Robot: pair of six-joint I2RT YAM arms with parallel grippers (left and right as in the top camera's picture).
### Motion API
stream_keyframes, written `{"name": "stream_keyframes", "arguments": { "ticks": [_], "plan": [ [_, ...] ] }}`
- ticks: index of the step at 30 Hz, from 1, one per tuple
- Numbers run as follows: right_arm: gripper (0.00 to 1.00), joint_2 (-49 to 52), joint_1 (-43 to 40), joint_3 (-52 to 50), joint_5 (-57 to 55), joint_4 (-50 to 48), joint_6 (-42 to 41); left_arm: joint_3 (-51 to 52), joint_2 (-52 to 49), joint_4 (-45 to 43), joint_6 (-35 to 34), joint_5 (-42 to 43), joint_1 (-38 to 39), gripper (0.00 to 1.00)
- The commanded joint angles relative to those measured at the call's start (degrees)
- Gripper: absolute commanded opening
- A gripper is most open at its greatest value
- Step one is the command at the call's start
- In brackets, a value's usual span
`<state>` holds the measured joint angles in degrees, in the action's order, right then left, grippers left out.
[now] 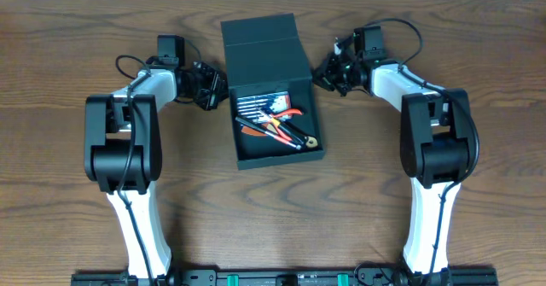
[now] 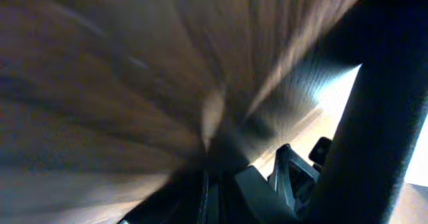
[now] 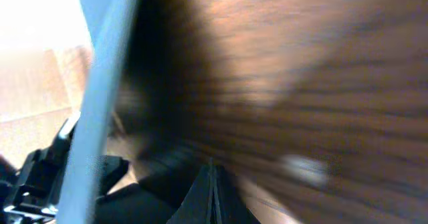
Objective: Pack container
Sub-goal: 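Raise both grippers to the lid's two back corners, then grip the lid edges with both grippers and lift it upright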
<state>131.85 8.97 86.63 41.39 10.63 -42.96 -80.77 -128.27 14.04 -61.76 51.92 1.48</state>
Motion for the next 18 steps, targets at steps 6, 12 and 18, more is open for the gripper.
{"name": "stream_keyframes", "arguments": {
  "ticks": [6,12,18],
  "plan": [
    [0.01,1.0,1.6,1.1,4.0,-3.8,6.1,-1.7,-1.3,-3.2,3.0,6.6,0.4,0.05],
    [0.01,0.3,0.1,1.1,7.1,-3.6,14.1,-5.1,-0.7,-2.2,8.1,7.7,0.3,0.05],
    [0.01,-3.5,-1.6,1.1,6.6,-3.7,19.6,-9.4,0.1,3.1,13.2,7.6,0.3,0.05]
  ]
}}
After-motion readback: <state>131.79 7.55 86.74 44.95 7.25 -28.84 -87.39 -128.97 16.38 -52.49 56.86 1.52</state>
